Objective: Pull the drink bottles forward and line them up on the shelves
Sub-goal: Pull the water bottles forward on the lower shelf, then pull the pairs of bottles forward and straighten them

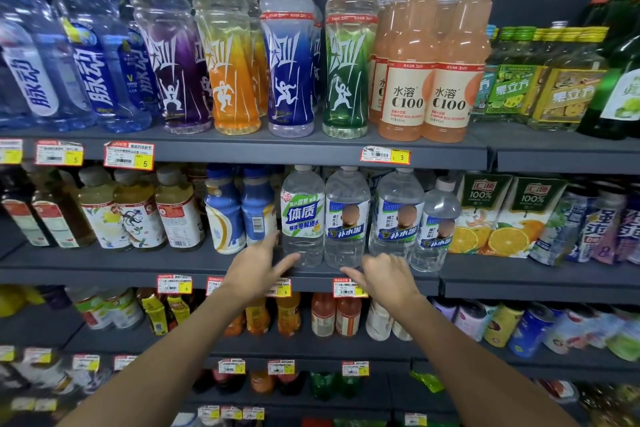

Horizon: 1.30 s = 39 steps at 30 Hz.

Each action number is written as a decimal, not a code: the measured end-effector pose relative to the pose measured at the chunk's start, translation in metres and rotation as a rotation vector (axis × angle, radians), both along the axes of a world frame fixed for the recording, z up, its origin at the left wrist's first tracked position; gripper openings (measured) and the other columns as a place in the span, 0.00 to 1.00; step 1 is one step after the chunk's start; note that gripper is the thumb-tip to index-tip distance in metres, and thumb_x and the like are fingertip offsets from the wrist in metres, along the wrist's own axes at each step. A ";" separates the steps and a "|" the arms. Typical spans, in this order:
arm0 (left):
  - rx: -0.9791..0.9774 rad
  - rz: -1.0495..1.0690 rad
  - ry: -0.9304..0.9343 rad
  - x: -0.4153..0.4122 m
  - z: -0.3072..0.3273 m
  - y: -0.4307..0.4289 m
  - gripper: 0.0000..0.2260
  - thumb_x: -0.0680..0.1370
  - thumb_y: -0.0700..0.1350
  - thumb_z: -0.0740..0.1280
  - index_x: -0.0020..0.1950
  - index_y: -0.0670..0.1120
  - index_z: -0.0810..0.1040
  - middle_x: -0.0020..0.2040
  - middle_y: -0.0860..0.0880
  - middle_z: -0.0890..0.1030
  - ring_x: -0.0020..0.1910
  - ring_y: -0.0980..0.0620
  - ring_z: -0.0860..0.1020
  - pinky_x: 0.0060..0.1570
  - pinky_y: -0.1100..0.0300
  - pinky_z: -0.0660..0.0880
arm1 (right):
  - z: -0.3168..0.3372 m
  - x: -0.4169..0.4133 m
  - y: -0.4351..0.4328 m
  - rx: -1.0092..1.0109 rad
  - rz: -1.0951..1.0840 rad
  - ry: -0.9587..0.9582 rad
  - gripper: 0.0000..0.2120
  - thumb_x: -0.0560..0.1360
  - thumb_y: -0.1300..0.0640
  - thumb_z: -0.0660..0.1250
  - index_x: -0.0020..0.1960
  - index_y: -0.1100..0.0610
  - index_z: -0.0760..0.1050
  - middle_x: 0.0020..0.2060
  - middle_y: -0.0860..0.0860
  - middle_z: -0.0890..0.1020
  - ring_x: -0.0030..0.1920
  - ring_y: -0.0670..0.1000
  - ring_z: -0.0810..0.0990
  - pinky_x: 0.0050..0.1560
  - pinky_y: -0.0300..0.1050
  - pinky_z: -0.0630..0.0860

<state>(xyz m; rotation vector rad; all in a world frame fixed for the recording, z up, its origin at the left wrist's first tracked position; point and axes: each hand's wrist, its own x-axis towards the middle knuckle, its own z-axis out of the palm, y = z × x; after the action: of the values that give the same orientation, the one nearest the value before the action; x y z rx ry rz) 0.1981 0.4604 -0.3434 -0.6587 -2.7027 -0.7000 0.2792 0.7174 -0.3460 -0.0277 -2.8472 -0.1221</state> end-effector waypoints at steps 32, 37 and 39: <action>0.369 0.115 -0.126 -0.051 0.001 -0.095 0.19 0.77 0.56 0.70 0.56 0.43 0.72 0.49 0.46 0.79 0.48 0.47 0.78 0.47 0.48 0.77 | 0.011 -0.086 -0.241 -0.703 -0.456 0.132 0.43 0.78 0.39 0.65 0.79 0.64 0.52 0.53 0.58 0.83 0.53 0.59 0.84 0.48 0.51 0.79; 0.384 0.114 -0.157 -0.058 0.002 -0.092 0.21 0.76 0.56 0.72 0.57 0.43 0.71 0.48 0.46 0.78 0.48 0.46 0.78 0.46 0.50 0.76 | 0.011 -0.096 -0.236 -0.724 -0.441 0.099 0.42 0.78 0.42 0.66 0.80 0.62 0.50 0.54 0.58 0.83 0.52 0.60 0.84 0.48 0.50 0.78; 0.386 0.119 -0.158 -0.060 0.000 -0.090 0.20 0.75 0.56 0.73 0.54 0.45 0.69 0.45 0.49 0.77 0.44 0.47 0.77 0.39 0.54 0.72 | 0.008 -0.097 -0.234 -0.742 -0.440 0.114 0.36 0.80 0.45 0.66 0.78 0.60 0.53 0.53 0.58 0.83 0.52 0.60 0.83 0.47 0.50 0.77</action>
<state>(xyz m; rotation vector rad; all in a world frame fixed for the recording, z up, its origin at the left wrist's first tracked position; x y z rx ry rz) 0.1380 0.3708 -0.3435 -0.3569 -2.6022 -1.2427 0.1825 0.4829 -0.3375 -0.7767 -2.5565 0.8115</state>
